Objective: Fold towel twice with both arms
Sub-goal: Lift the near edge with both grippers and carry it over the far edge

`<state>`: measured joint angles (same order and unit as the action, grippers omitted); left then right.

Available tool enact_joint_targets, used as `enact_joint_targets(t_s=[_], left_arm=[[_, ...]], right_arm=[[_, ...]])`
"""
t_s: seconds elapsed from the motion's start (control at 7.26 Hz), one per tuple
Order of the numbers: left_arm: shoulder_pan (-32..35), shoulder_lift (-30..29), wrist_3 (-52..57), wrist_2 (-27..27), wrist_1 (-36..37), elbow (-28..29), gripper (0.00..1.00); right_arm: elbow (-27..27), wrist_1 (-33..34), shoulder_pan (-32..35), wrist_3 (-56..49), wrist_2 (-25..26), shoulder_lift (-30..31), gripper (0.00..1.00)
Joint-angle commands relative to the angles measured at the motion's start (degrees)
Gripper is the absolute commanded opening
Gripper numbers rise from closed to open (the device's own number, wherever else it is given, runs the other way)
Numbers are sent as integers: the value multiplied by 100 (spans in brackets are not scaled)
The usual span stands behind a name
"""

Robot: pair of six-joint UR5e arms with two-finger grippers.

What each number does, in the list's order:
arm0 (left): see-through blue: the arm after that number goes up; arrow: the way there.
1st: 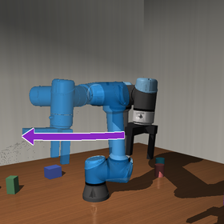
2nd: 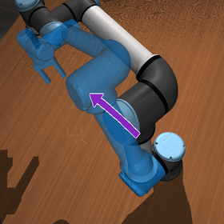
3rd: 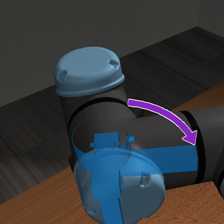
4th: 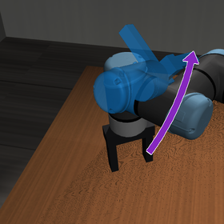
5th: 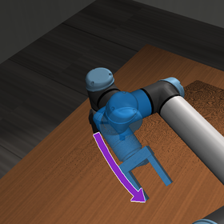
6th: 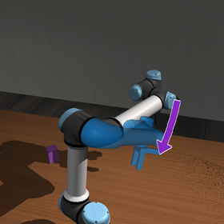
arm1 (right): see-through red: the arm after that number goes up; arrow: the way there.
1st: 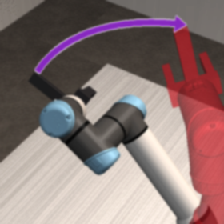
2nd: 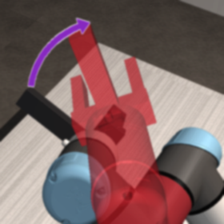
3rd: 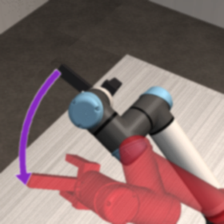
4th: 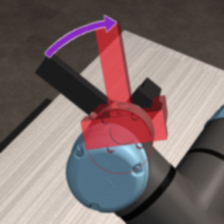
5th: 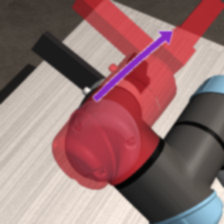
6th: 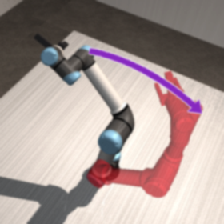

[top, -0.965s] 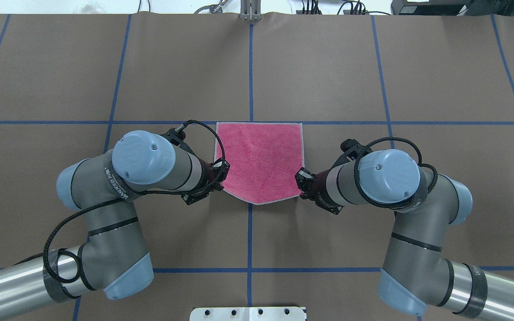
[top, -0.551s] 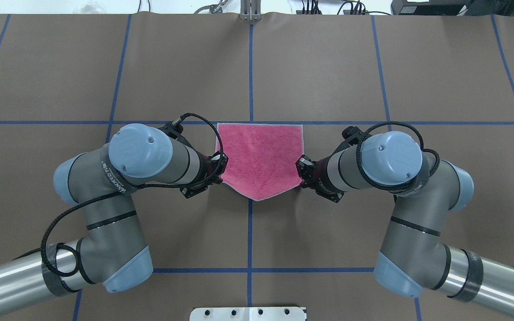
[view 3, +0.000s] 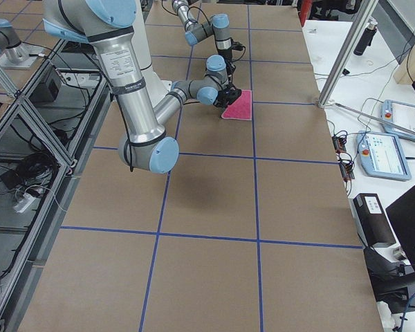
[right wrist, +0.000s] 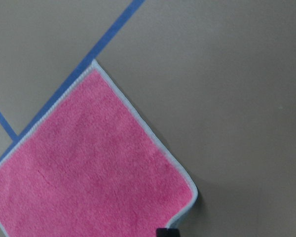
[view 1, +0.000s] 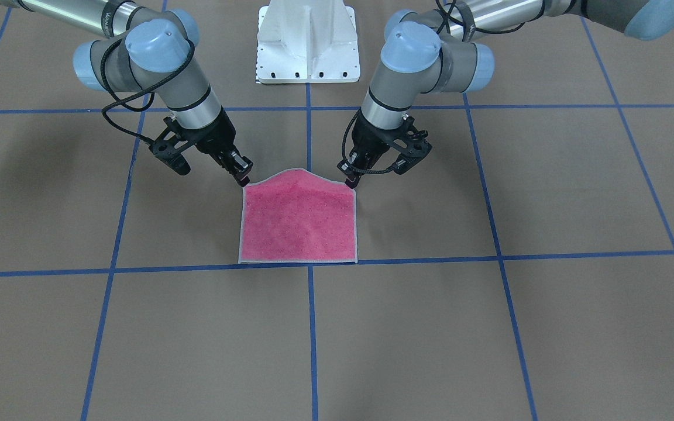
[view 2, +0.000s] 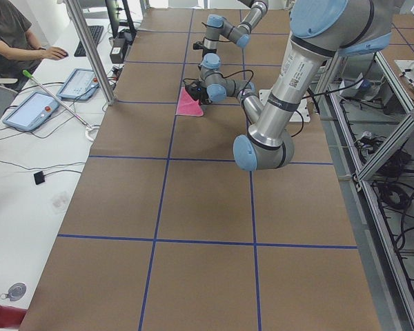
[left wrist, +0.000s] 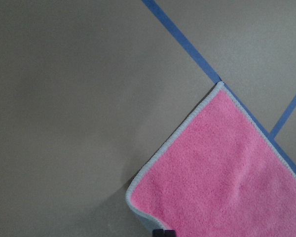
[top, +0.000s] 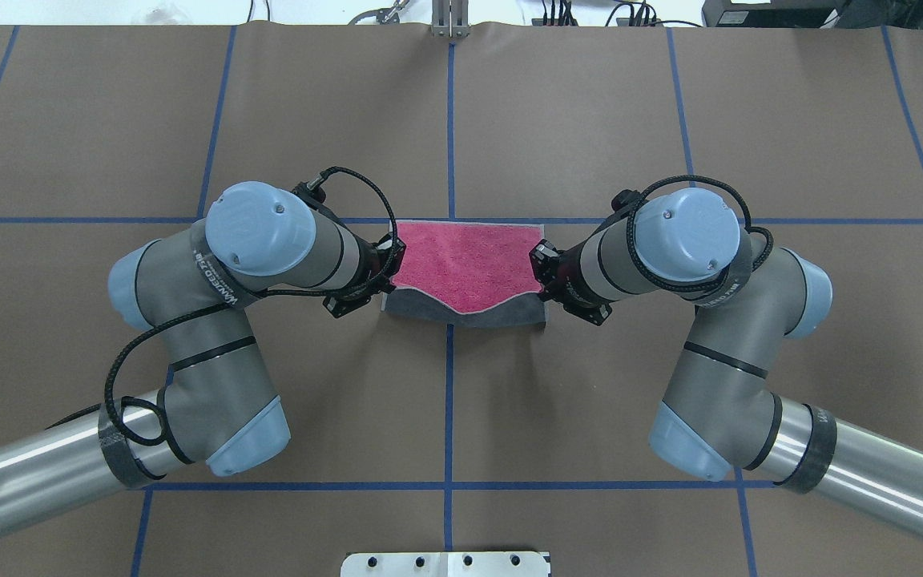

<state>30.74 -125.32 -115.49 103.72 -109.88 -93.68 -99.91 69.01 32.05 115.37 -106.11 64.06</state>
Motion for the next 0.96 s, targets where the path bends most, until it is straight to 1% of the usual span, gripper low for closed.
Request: enact_joint_targets(t_s=[0.0,0.14,0.55,0.69,0.83], left_arm=[[116,-115,9,-1,-251,367,0],[169,-185,9,-1,-401,629,0],[345,-457,9,-1,-499,1044,0],[389,-510,9,-1,-569,1167,0],[398,-545,18,-1,-613,1264,0]], right_arm=[[444,-19,82,-6,-6,-279,0],[524,-19,135,-67,-6,-289,0],[709,-19,293,-269,-6,-341,0],[831,-19,337,-261,-6,-498,0],[1102,-19,346,-269,-6,-709,0]])
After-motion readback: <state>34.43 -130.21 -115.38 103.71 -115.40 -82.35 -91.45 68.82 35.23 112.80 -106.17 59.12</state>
